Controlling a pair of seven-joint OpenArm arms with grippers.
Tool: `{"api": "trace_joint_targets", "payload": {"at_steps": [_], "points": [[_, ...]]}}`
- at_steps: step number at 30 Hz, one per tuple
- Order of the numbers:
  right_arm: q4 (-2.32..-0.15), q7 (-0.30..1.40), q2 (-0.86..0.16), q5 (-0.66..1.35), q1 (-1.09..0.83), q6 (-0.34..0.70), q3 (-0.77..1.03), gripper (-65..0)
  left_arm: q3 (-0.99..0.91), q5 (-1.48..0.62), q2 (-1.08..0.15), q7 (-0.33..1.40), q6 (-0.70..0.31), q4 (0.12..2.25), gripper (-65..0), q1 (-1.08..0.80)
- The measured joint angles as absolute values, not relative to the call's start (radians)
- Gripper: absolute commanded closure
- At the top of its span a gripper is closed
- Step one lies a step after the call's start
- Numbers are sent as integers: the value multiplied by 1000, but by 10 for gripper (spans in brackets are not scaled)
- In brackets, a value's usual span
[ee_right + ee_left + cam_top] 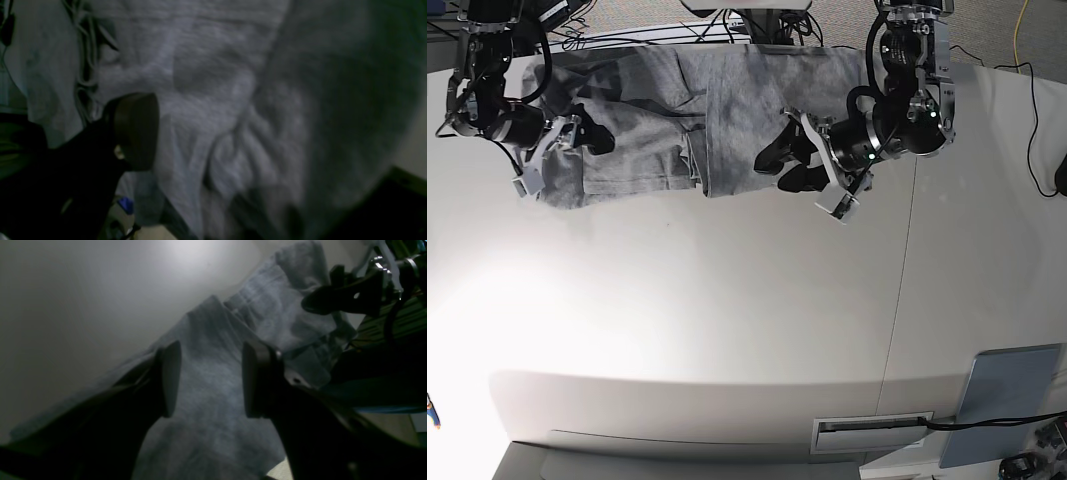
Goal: Fold the T-shirt properly
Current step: 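Fold the strip's end over toward the left gripper with the right gripper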
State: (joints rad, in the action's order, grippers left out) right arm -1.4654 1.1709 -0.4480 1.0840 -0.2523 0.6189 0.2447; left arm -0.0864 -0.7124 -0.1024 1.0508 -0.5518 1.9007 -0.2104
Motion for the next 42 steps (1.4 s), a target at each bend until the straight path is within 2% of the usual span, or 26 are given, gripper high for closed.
{"api": "trace_joint_targets", "payload": {"at_steps": [2, 6, 8, 15, 20, 23, 26, 28, 32, 38, 42], "points": [[-1465, 1166, -448, 1074, -252, 616, 243, -365, -86, -689, -103, 1051, -551, 1901, -309, -210], [-1459, 1181, -445, 1034, -255, 610, 247, -98, -86, -685, -102, 1051, -551, 1901, -309, -210], [-1459, 1188, -439, 1018, -257, 610, 271, -10, -86, -683, -103, 1051, -551, 1901, -309, -211], [-1449, 1222, -465, 938, -262, 599, 488, 0, -86, -664, -103, 1051, -551, 1901, -309, -224], [-1448, 1222, -523, 951, -235, 599, 595, 0, -86, -663, -103, 1049, -551, 1901, -309, -253], [-1497, 1263, -534, 1008, -242, 592, 635, 0, -86, -629, -102, 983, -552, 1892, -309, -293], [-1623, 1330, -504, 1031, -247, 590, 635, 0, -86, -571, -100, 897, -552, 1864, -309, -340], [-1730, 1378, -453, 1040, -244, 553, 634, 0, -87, -571, -100, 858, -551, 1851, -308, -362], [-1906, 1365, -351, 986, -268, 516, 594, 0, -34, -577, -100, 850, -551, 1819, -307, -363], [-2072, 1310, -263, 841, -337, 438, 402, 0, 110, -546, -100, 762, -483, 1731, -307, -356], [-2094, 1269, -217, 738, -343, 384, 286, 0, 156, -516, -101, 739, -479, 1695, -307, -350]]}}
